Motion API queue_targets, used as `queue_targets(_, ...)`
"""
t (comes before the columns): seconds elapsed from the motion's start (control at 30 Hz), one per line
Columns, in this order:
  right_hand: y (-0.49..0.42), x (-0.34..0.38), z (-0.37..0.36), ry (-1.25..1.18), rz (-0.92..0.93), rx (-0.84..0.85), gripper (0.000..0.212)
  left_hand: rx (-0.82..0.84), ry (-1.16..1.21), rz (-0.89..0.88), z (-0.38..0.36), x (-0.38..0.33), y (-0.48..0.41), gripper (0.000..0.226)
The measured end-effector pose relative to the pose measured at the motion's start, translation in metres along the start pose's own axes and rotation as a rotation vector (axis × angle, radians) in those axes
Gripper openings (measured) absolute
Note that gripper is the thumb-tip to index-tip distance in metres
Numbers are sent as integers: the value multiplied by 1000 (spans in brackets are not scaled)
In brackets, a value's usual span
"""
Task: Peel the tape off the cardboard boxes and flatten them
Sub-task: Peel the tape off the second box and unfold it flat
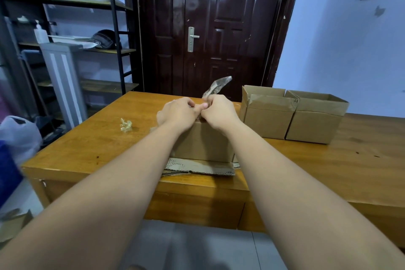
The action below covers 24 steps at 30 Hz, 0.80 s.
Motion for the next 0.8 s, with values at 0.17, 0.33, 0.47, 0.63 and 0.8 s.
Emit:
queue_targets(0.17, 3, -2, 8, -193, -66, -170, 27, -68, -91, -68, 1, -3, 5, 40)
queue_targets(0.33, -1, -9, 10, -373, -176, -320, 32, -93, -122, -82, 2, -5, 8, 34)
queue_targets(0.47, -12, -14, 16, -328, -242, -346, 32, -92, -118, -60, 2, -5, 8, 32)
queue_targets(0.63, -13, -28, 27, -458, -299, -336, 26, -69, -94, -39, 2, -5, 6, 30)
queue_targets(0.8, -16, -51, 37, -1115, -519, -415, 27, -63, -94, -35, 2, -5, 7, 31)
Point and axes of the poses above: each hand's wrist, its own y-axis away from the middle knuckle, its own z-axis out of the back of the hand, x = y × z, the point moved 4 cm from there along -y, towards the middle knuckle, and after that the axes turned 5 degrees about -y, right-handed, at the moved point
